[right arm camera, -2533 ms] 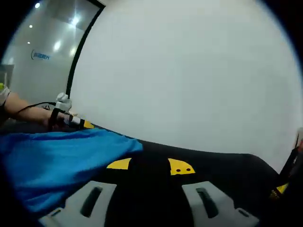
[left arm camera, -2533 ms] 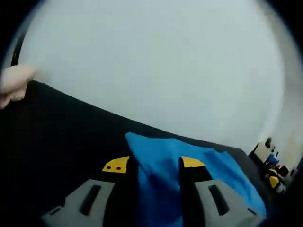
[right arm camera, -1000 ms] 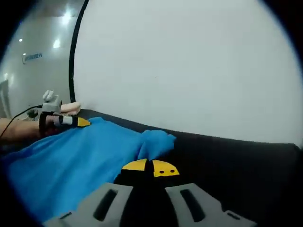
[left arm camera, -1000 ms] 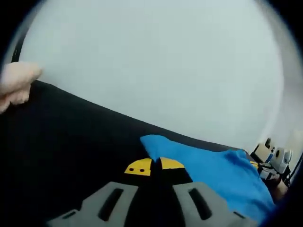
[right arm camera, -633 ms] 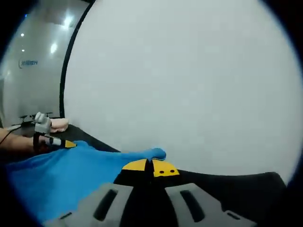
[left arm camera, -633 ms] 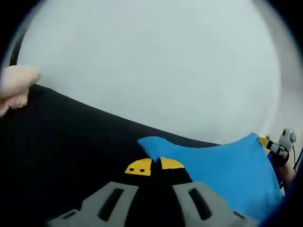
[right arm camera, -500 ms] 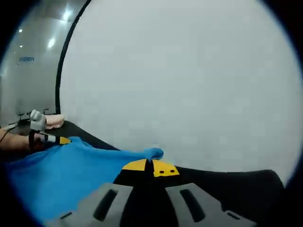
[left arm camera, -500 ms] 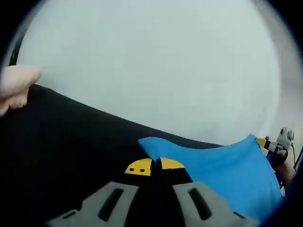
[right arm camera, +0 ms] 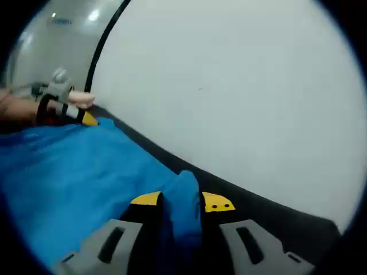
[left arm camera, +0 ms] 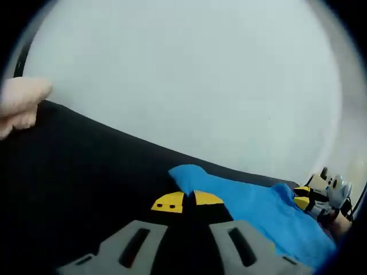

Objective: Spread out the cloth and fold it

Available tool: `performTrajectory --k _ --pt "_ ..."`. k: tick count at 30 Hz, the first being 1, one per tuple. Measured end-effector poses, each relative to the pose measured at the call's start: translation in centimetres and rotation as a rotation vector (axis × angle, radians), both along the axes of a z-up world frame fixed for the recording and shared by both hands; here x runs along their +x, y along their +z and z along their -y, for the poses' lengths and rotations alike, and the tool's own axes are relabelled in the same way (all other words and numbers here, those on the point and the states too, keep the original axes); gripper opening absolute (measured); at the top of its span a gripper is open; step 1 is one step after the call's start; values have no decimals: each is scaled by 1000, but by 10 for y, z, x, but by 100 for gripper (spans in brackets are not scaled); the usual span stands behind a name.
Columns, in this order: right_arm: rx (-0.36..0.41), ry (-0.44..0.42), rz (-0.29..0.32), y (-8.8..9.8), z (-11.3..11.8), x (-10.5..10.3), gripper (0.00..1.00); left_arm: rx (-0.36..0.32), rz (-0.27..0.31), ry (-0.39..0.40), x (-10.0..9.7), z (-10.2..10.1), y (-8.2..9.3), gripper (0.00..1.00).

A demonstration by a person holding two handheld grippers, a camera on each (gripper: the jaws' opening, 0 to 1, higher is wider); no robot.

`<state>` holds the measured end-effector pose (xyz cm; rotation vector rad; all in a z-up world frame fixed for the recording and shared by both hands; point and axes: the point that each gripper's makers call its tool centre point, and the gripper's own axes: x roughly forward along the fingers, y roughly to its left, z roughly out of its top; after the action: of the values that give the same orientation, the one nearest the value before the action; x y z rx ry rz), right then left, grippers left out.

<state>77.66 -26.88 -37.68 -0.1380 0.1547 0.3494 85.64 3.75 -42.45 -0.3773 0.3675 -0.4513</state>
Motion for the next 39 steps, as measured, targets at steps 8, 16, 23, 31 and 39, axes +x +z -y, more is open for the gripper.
performTrajectory --k 8,16,23,31,39 --pt "262 -109 -111 -16 45 -22 23 9 1 -4 -1 1 0 2" --pt "-269 -70 34 -15 -12 -16 2 30 7 -6 -1 2 -2 2" --pt "-198 -193 94 44 30 8 1 26 6 -8 -1 1 -2 2" --pt "-112 -317 48 54 109 16 1 0 -2 -8 0 0 -1 2" --pt "-27 -393 -89 -23 157 14 2 -9 -5 -9 -15 5 -1 2"
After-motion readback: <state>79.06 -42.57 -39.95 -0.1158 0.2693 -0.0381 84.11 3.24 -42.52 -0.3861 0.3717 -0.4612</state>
